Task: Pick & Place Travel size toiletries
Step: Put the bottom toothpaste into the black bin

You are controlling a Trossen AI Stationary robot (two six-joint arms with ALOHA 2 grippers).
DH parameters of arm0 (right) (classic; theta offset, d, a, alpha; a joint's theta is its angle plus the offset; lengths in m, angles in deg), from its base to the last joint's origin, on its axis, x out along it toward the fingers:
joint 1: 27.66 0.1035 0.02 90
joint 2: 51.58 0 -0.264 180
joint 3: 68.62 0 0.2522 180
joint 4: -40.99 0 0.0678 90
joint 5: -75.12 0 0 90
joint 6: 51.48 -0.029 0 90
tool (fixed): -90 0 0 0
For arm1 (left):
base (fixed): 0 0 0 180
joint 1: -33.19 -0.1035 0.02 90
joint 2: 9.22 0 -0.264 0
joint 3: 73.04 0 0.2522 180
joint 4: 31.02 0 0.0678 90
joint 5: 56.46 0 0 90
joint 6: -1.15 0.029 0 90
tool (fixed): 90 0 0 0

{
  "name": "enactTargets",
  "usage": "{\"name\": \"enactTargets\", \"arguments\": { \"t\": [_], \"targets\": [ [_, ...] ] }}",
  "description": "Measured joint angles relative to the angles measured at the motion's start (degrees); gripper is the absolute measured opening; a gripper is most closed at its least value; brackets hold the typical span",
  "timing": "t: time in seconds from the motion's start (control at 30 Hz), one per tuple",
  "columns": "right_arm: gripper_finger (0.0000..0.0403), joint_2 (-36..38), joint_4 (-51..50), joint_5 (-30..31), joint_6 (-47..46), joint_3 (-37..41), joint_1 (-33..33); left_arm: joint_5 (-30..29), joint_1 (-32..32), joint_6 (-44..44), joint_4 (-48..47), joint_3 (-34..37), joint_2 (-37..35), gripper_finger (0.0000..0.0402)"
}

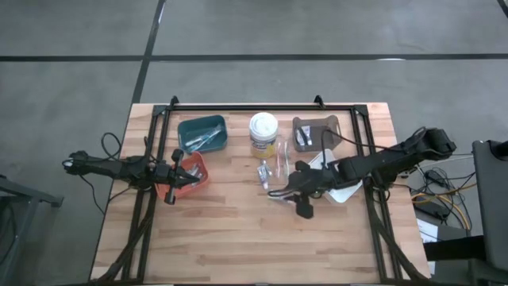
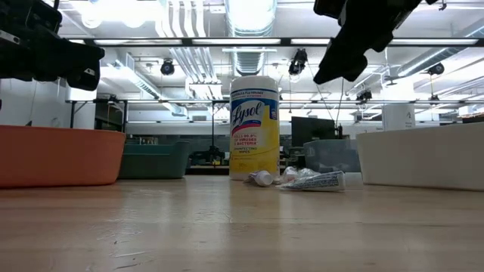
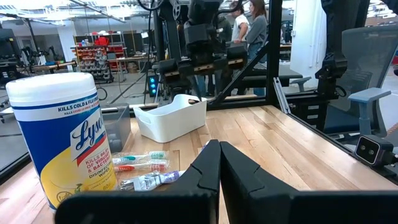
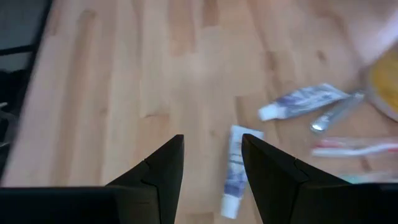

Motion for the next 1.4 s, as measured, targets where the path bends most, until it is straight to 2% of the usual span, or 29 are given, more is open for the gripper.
{"name": "enactTargets", "arguments": {
  "t": [0.13, 0.37, 0.6, 0.8, 1.03, 1.27, 1.4],
  "targets": [
    [0.0157, 0.0, -0.13, 3.66, -0.75, 0.34, 1.68, 0.0, 0.0, -0.01, -0.01, 0.0, 0.0, 0.0007],
    [0.0157, -1.51, 0.08, 4.08, -0.73, 0.25, 3.48, 0.0, 0.0, 0.02, -0.01, -0.02, 0.01, 0.0007],
    [0.0157, -9.33, 2.43, 3.9, -0.58, -0.86, 3.48, 0.0, 0.0, -0.01, 0.03, 0.0, 0.02, 0.0007],
    [0.0157, -16.09, 0.92, 3.85, 2.81, -5.71, 3.48, 0.0, 0.0, 0.0, 0.01, -0.01, 0.04, 0.0007],
    [0.0157, -24.12, -11.51, 4.03, 3.43, -14.77, 3.29, 0.0, 0.0, -0.01, 0.01, -0.02, 0.1, 0.0007],
    [0.0153, -29.73, -26.02, 7.77, 0.1, -23.36, 2.67, 0.0, 0.01, 0.0, 0.03, -0.02, 0.21, 0.0007],
    [0.0153, -31.64, -28.38, 7.81, 0.31, -25.57, 2.19, 0.0, 0.01, 0.01, 0.01, -0.02, 0.24, 0.0007]
  ]
}}
